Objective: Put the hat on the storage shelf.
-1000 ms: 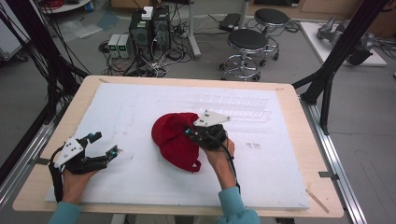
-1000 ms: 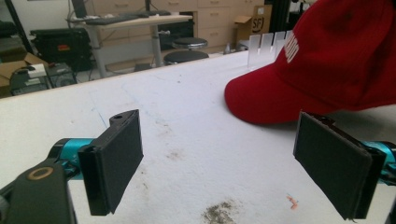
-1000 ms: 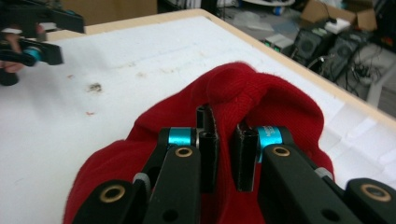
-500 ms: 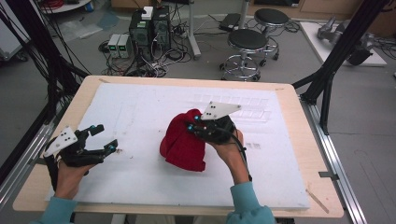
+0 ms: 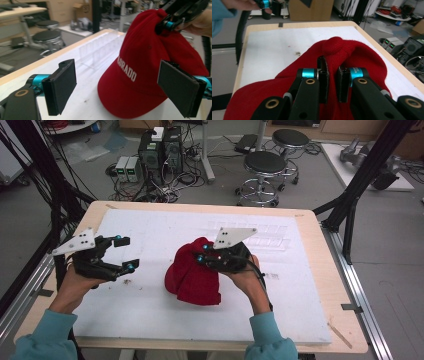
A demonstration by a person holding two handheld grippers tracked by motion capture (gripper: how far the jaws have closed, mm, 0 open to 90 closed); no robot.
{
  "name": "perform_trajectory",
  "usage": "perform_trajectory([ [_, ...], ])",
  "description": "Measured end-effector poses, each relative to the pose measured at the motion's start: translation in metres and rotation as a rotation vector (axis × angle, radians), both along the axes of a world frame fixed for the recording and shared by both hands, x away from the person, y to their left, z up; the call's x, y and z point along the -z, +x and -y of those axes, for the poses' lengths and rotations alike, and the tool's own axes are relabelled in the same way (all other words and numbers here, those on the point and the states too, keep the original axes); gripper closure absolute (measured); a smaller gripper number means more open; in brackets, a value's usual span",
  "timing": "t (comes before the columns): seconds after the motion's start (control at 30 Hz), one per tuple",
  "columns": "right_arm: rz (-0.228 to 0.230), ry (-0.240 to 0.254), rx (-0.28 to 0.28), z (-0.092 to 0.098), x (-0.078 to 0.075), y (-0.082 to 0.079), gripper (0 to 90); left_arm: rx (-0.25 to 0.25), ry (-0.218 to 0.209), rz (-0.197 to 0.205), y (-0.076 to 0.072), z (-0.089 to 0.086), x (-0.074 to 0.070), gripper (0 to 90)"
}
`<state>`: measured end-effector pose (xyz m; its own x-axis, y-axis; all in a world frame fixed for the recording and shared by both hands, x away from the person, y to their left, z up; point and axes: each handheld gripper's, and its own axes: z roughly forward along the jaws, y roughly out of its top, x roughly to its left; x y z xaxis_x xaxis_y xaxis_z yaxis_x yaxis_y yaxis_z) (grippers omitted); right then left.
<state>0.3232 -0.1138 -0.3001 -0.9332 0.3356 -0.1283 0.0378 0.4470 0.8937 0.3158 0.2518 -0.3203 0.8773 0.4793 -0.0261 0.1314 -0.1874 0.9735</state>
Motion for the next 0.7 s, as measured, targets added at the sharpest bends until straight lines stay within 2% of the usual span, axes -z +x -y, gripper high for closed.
perform_trajectory([
  [0.17, 0.002, 0.000, -0.038, -0.001, -0.004, -0.002, 83.6, 0.067, 0.024, -0.021, 0.008, 0.023, -0.010, 15.4],
  [0.4, -0.002, 0.007, -0.076, -0.001, -0.007, -0.003, 83.6, 0.156, -0.001, -0.039, 0.016, 0.052, -0.018, 13.0],
  [0.43, 0.000, 0.003, -0.080, -0.002, -0.008, -0.003, 83.6, 0.164, -0.011, -0.045, 0.017, 0.055, -0.018, 12.8],
  [0.57, 0.005, -0.006, -0.095, -0.004, -0.011, -0.004, 83.6, 0.199, 0.008, -0.062, 0.021, 0.069, -0.016, 11.2],
  [0.7, 0.014, -0.002, -0.115, -0.005, -0.012, -0.004, 83.6, 0.223, 0.006, -0.079, 0.023, 0.077, -0.015, 11.2],
])
